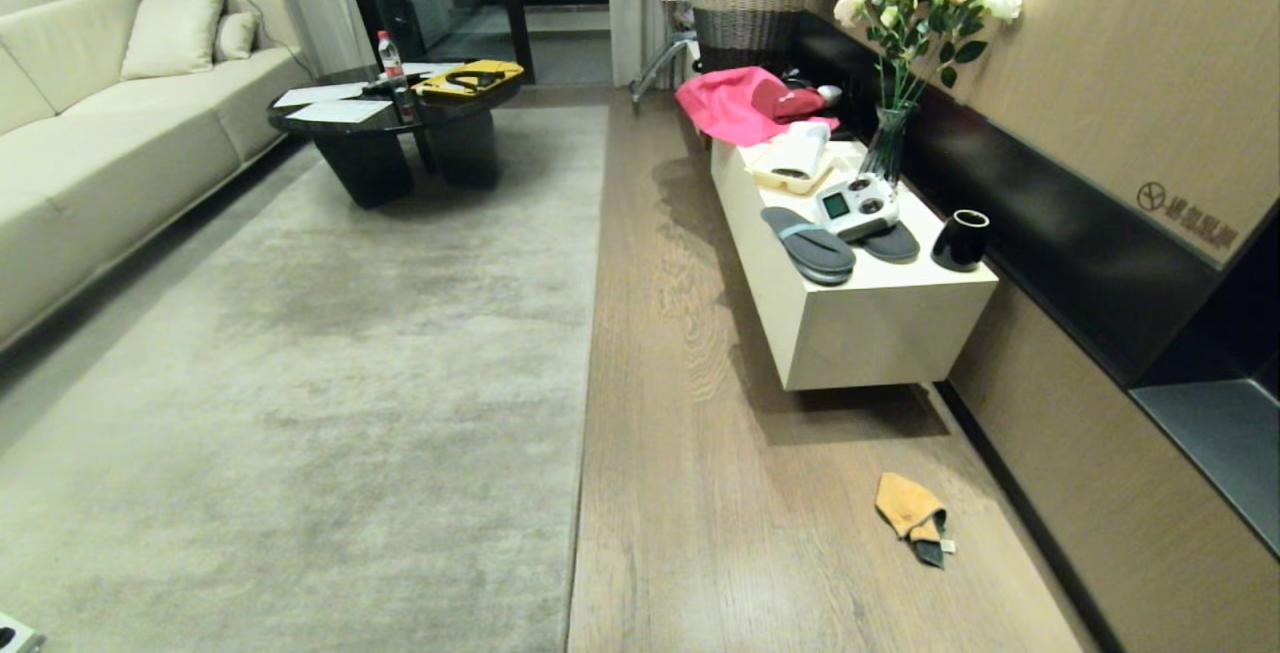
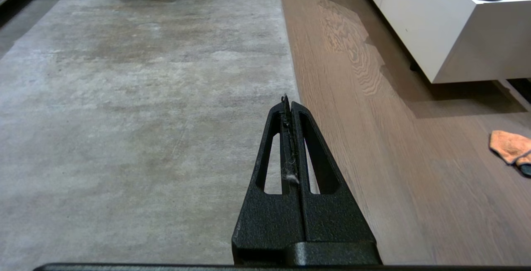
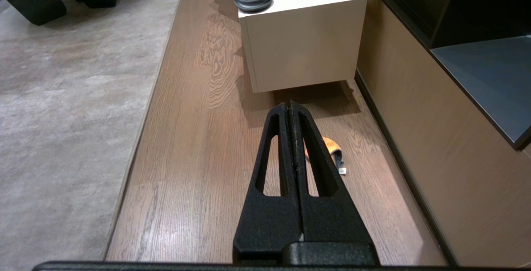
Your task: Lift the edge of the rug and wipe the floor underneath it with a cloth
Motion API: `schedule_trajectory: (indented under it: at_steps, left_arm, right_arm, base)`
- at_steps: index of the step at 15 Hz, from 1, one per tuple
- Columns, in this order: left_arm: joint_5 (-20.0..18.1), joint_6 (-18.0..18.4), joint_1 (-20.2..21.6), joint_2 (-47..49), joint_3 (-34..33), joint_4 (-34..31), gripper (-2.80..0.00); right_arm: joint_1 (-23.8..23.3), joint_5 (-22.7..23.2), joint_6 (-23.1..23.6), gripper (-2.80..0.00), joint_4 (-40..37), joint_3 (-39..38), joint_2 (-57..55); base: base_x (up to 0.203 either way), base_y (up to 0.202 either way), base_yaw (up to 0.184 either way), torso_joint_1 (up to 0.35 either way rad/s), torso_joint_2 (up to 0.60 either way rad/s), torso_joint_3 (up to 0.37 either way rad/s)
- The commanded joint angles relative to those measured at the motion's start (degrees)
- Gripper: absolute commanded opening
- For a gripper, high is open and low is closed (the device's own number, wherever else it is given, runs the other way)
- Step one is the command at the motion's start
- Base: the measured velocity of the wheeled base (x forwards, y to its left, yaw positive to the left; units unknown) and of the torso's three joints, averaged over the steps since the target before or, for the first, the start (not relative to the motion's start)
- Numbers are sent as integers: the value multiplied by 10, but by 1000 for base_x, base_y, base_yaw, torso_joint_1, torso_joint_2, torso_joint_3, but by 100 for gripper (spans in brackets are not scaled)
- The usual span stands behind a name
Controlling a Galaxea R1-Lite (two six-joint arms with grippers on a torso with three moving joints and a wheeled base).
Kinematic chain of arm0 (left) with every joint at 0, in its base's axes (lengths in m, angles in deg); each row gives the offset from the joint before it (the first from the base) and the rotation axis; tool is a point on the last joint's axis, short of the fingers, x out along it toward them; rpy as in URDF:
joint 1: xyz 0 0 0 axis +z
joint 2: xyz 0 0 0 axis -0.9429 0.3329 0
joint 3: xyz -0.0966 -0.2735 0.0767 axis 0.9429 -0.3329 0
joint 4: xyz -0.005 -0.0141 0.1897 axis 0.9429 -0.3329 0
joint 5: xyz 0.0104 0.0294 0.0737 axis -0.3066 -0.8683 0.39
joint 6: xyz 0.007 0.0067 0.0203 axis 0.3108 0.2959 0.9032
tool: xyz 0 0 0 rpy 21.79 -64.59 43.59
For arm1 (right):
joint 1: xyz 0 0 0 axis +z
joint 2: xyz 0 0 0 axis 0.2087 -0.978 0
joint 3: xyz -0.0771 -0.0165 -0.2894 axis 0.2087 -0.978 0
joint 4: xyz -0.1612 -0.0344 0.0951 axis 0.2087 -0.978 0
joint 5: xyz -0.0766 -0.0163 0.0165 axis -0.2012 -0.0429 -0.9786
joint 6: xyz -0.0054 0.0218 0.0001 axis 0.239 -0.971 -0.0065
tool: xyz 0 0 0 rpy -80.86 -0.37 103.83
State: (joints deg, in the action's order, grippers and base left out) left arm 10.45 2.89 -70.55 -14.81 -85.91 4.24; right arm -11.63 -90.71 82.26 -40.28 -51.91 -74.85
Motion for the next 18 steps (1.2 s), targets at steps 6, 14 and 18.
schedule_trajectory:
  at_steps: [6,14,18]
  left_arm:
    - [0,1,0,1,0,0,-280]
    - [0,3,-1,1,0,0,-280]
    - [2,1,0,1,0,0,-280]
  right_arm:
    - [0,0,0,-280,0,0,0]
    - [0,0,0,-280,0,0,0]
    - [0,0,0,-280,0,0,0]
  base:
    - [0,0,0,0,0,0]
    - [0,0,0,0,1,-12]
    - [0,0,0,2,5,-170]
